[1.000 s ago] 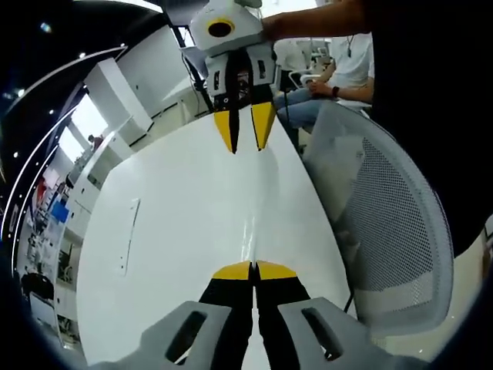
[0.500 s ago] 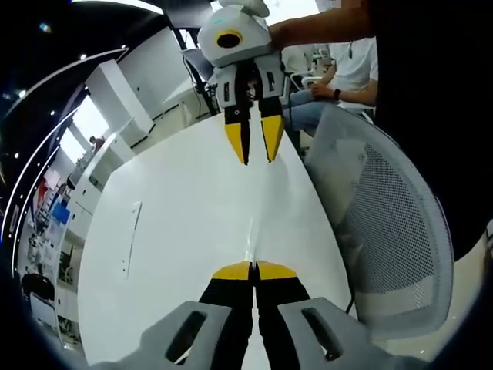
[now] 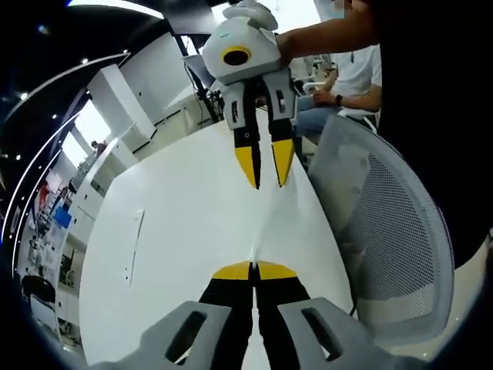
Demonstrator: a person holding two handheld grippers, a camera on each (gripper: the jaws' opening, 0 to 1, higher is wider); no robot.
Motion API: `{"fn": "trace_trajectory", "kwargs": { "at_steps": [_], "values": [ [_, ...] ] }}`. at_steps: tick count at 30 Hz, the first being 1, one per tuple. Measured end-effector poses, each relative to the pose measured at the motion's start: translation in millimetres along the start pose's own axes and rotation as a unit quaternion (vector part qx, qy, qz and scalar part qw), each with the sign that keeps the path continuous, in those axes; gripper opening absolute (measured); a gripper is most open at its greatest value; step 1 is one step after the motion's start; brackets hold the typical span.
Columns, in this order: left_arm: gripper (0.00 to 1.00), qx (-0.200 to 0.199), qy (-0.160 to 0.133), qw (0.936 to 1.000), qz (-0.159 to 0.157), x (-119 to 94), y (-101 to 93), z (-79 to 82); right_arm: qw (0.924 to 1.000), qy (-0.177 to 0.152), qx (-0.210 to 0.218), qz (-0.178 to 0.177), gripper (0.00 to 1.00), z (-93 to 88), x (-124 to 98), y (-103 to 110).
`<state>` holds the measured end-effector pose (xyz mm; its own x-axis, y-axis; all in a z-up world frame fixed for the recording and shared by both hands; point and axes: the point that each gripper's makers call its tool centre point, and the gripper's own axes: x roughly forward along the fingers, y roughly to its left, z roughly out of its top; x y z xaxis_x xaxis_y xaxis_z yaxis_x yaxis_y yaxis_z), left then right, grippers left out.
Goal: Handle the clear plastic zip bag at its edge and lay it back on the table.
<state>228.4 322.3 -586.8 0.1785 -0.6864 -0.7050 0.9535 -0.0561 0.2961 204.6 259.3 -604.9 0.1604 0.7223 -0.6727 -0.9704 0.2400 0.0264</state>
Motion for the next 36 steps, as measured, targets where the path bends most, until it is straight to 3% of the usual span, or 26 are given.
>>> {"fn": "trace_trajectory", "kwargs": {
  "at_steps": [15, 22, 36],
  "values": [
    [0.00, -0.003, -0.021, 0.9997, 0.012, 0, 8.1, 12.0, 0.9994, -0.020, 0.028, 0.002, 0.00, -4.1, 13, 6],
    [0.00, -0.007, -0.021, 0.9997, 0.009, 0, 8.7, 9.7, 0.9989, -0.030, 0.036, -0.004, 0.00, -3.4, 14, 5],
    [0.04, -0.014, -0.035, 0.9993, 0.006, -12, 8.9, 13.3, 0.9990, -0.020, 0.040, -0.007, 0.00, -4.0, 14, 2]
  ]
}}
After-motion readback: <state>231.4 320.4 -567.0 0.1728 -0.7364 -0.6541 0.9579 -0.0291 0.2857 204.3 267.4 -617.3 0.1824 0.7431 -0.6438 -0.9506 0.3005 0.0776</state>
